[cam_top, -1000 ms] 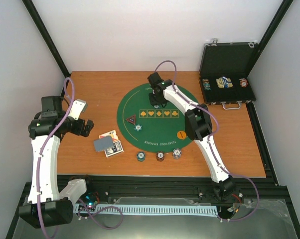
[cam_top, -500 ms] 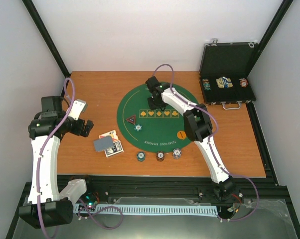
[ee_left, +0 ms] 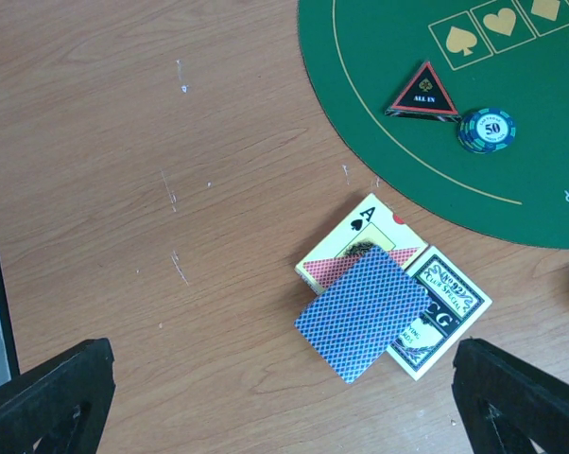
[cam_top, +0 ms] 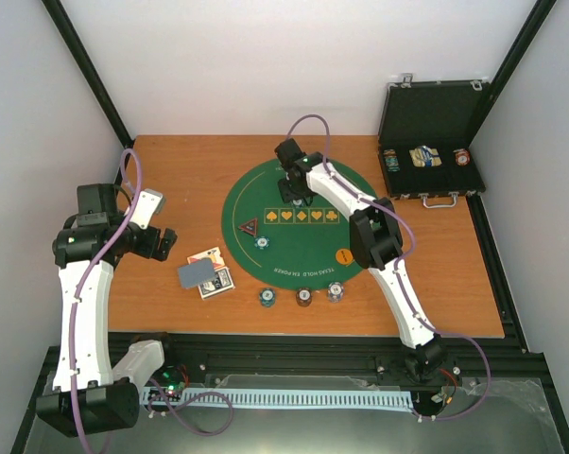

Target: Distribute texas hold em gaming equipment

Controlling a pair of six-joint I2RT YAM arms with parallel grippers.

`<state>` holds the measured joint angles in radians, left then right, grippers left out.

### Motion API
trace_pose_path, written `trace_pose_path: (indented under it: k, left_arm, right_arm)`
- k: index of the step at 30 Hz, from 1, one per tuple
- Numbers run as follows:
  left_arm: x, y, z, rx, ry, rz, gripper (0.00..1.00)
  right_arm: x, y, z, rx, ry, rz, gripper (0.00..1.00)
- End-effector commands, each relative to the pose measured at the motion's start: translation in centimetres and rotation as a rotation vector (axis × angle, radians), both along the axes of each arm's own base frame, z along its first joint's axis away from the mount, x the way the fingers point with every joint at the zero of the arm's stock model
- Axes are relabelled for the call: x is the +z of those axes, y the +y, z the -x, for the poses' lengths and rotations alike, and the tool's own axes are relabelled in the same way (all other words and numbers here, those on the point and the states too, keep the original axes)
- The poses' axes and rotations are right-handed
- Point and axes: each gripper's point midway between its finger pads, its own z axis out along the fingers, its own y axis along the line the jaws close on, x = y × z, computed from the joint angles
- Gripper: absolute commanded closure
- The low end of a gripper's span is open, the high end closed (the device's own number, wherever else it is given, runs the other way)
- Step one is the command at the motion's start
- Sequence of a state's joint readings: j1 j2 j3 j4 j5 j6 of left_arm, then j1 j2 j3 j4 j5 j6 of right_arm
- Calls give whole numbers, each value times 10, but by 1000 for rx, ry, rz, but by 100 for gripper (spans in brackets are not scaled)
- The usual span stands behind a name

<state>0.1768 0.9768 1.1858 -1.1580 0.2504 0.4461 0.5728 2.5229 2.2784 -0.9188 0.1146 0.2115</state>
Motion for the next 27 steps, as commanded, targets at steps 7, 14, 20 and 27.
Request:
trace_pose_path:
  k: [7,14,20,27]
  left_arm:
    - [7,2,1,-2,-27,-14,0]
    - [11,1,5,-8,-35,-15,0]
    - [13,1,6,-8,-38,-20,0]
    - [15,2,6,-6,-42,-24,0]
  right_arm:
    - [20,6,6,25,-6,-27,33]
    - [12,-4,46,31,32,-49,34]
    - [-11,-14,65,32,68,-31,42]
    - [-16,-8,50,32,55,-18,63]
